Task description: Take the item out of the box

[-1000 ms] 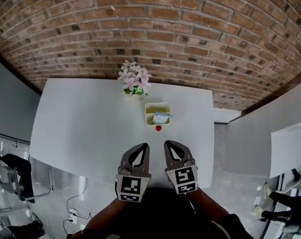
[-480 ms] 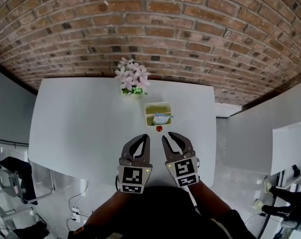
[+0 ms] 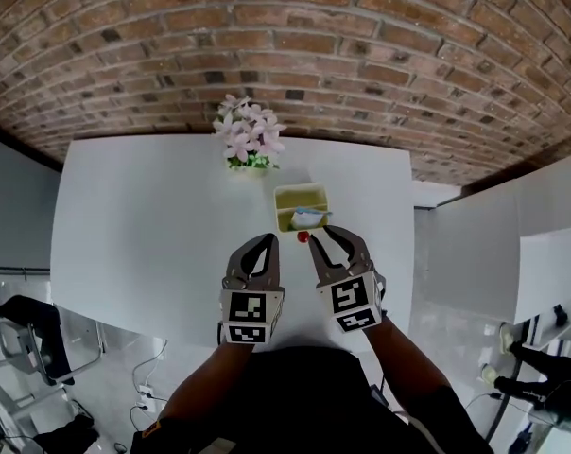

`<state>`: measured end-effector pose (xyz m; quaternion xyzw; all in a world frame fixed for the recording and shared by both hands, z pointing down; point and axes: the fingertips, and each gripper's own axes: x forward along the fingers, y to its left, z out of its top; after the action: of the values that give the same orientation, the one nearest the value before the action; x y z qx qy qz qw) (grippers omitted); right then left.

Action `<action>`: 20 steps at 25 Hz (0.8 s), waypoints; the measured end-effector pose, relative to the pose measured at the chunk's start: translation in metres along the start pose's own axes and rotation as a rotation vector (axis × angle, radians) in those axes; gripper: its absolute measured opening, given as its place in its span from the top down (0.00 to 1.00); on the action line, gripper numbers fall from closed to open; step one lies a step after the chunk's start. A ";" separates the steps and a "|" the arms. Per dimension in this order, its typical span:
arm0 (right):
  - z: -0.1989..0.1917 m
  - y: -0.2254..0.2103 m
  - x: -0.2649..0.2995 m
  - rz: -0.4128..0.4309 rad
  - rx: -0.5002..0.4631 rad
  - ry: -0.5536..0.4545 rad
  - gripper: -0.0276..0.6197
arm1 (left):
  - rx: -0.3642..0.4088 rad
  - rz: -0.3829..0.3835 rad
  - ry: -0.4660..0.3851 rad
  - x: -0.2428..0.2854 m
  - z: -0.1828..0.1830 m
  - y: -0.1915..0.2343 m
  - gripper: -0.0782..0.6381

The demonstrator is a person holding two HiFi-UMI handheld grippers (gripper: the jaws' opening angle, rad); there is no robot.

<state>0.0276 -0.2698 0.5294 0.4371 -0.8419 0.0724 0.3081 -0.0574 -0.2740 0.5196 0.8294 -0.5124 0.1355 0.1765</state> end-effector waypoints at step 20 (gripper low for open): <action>-0.018 -0.025 0.048 0.043 -0.164 0.143 0.77 | 0.024 0.005 0.061 0.043 -0.010 0.014 0.88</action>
<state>0.0351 -0.3114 0.5677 0.3862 -0.8300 0.0409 0.4003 -0.0514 -0.3095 0.5482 0.8258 -0.5070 0.1671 0.1816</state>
